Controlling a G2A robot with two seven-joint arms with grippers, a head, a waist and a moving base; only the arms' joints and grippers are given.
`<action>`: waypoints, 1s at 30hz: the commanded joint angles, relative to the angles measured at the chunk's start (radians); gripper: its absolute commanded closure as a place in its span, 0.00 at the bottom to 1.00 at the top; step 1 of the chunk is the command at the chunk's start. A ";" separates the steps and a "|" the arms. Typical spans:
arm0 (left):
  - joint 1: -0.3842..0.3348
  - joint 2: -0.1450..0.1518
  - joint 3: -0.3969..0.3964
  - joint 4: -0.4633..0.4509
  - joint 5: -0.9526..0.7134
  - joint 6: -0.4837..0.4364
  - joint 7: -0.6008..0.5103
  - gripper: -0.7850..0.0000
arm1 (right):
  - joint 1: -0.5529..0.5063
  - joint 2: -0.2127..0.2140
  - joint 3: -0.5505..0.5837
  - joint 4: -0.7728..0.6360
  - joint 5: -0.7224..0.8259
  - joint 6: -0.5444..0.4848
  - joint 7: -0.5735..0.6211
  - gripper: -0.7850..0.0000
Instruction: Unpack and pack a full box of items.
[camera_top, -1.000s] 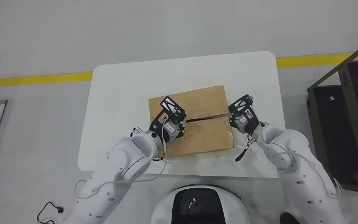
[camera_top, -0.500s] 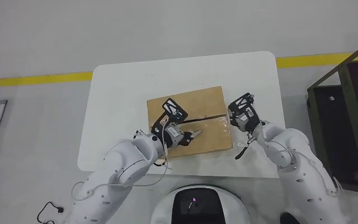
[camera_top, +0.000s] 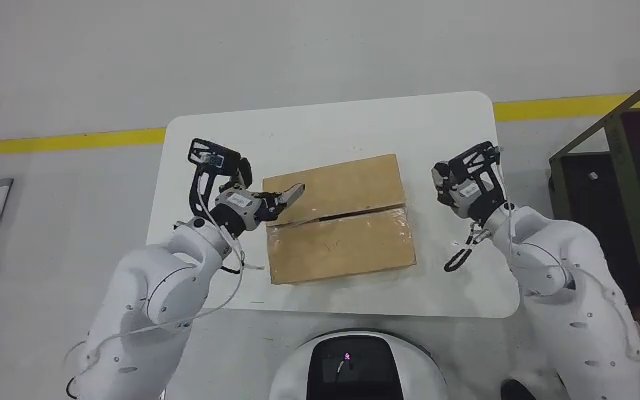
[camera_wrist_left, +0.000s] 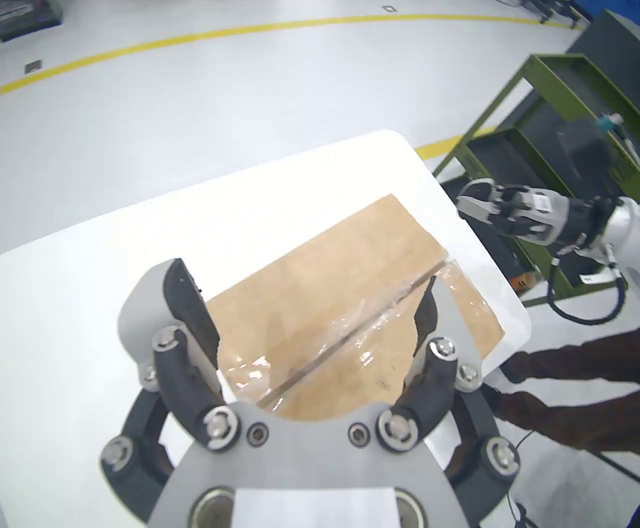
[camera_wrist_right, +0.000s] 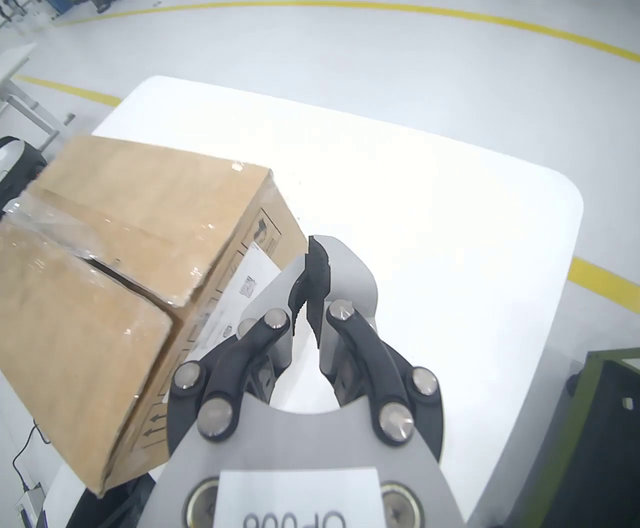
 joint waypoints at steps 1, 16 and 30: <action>0.039 0.004 -0.064 -0.018 -0.014 0.030 -0.004 0.00 | 0.020 -0.001 -0.010 -0.021 0.044 -0.043 -0.008 1.00; 0.269 0.014 -0.308 -0.115 -0.041 0.141 0.011 0.00 | 0.087 -0.008 -0.128 -0.026 0.063 -0.176 -0.004 1.00; 0.275 0.014 -0.313 -0.117 -0.040 0.141 0.011 0.00 | 0.087 -0.008 -0.128 -0.026 0.063 -0.176 -0.004 1.00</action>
